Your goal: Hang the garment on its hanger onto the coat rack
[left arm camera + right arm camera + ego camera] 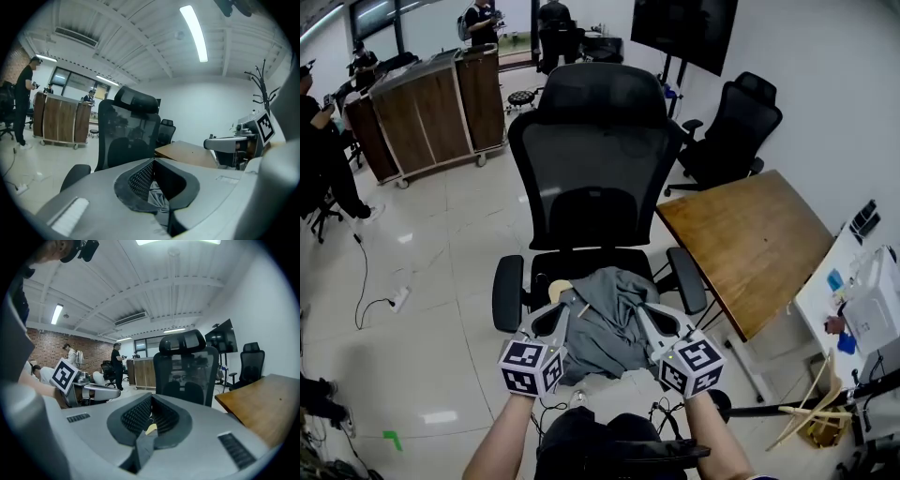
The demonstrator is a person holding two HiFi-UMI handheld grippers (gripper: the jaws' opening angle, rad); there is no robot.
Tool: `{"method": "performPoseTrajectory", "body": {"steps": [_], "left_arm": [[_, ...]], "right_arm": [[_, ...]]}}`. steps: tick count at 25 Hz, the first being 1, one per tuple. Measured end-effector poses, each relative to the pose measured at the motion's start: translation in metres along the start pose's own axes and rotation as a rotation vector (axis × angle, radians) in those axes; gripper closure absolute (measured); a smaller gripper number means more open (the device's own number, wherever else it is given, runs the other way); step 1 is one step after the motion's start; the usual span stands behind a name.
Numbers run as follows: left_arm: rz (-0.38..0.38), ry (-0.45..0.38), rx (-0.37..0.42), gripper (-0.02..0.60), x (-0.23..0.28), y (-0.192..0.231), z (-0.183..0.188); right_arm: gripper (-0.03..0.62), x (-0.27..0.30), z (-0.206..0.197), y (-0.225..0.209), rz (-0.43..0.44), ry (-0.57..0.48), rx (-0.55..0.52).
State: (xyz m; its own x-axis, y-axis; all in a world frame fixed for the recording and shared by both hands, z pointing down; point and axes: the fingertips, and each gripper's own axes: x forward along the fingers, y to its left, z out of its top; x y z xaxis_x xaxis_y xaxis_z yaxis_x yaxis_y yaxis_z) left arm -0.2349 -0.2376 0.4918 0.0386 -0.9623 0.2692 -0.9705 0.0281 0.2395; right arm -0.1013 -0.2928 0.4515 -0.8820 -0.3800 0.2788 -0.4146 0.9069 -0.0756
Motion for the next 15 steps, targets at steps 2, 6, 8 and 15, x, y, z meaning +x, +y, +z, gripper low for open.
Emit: {"method": "performPoseTrajectory", "body": {"steps": [2, 6, 8, 15], "left_arm": [[0.015, 0.017, -0.001, 0.581, 0.010, 0.013, -0.001], [0.027, 0.079, 0.025, 0.578, 0.031, 0.023, -0.022], [0.017, 0.127, 0.042, 0.578, 0.043, 0.022, -0.041], [0.091, 0.293, -0.018, 0.551, 0.087, 0.058, -0.134]], "right_arm": [[0.589, 0.014, 0.001, -0.003, 0.000, 0.009, -0.003], [0.589, 0.037, -0.006, -0.009, 0.019, 0.036, 0.006], [0.589, 0.047, -0.013, -0.012, 0.036, 0.054, 0.016], [0.589, 0.089, -0.052, -0.014, 0.103, 0.139, 0.008]]}}
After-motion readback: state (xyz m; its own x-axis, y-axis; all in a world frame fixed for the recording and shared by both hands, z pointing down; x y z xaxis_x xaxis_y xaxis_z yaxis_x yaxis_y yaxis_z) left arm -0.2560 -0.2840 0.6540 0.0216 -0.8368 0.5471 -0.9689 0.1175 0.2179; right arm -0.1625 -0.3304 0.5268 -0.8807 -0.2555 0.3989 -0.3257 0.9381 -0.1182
